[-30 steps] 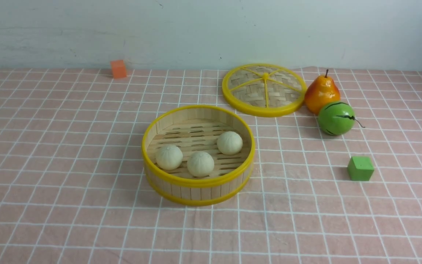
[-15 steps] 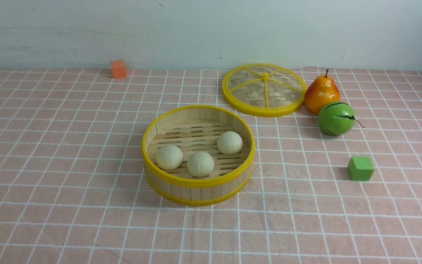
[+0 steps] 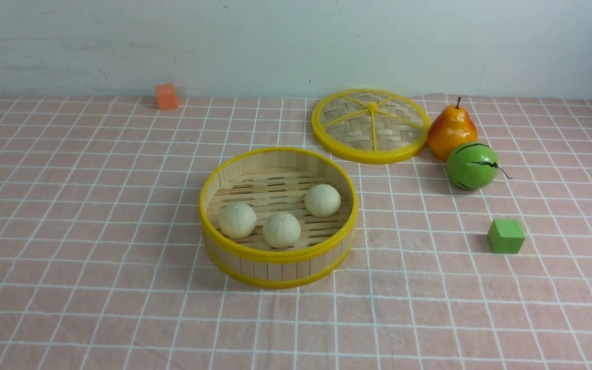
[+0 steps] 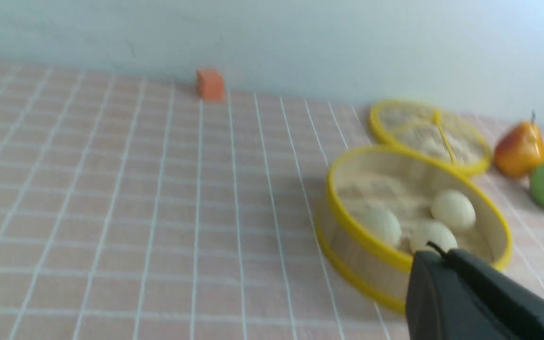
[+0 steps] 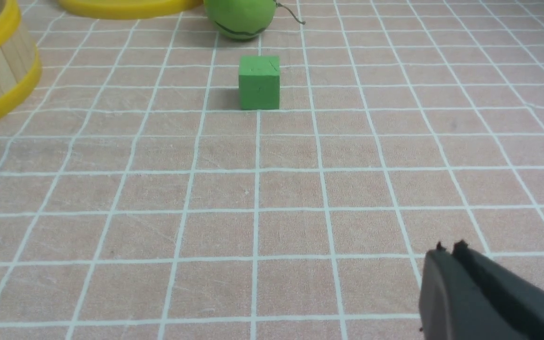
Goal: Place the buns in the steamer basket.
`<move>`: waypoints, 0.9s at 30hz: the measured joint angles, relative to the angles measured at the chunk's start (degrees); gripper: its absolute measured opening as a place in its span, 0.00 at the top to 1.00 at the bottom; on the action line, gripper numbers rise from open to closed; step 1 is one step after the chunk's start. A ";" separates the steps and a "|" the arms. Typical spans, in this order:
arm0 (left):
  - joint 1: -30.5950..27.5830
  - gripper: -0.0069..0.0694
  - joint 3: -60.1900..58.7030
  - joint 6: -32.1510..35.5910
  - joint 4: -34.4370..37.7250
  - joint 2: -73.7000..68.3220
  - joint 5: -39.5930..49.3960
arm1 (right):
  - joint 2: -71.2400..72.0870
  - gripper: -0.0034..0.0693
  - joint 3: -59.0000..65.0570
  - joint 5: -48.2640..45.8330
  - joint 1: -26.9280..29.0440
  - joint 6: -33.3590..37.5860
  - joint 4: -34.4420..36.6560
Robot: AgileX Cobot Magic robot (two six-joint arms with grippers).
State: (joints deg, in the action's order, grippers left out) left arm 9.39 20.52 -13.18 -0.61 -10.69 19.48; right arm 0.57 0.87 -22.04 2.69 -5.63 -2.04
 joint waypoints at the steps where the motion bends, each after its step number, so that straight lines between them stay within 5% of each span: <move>1: -1.48 0.93 -3.02 0.00 0.00 1.41 -4.13 | 0.00 0.95 0.00 0.00 0.00 0.00 0.00; 7: -7.22 0.93 -16.55 0.00 0.04 9.23 -14.29 | 0.00 0.94 0.00 0.00 0.00 0.00 0.00; 17: -9.20 0.93 -22.21 0.00 0.61 11.24 0.81 | 0.00 0.93 0.00 -0.07 0.00 0.00 0.00; 27: -9.20 0.93 -22.28 0.00 0.61 11.24 1.84 | 0.00 0.91 0.00 -0.07 0.00 0.00 0.00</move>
State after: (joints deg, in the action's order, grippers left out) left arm 0.19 -1.76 -13.18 0.00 0.55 21.32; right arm 0.57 0.87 -22.11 2.69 -5.63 -2.04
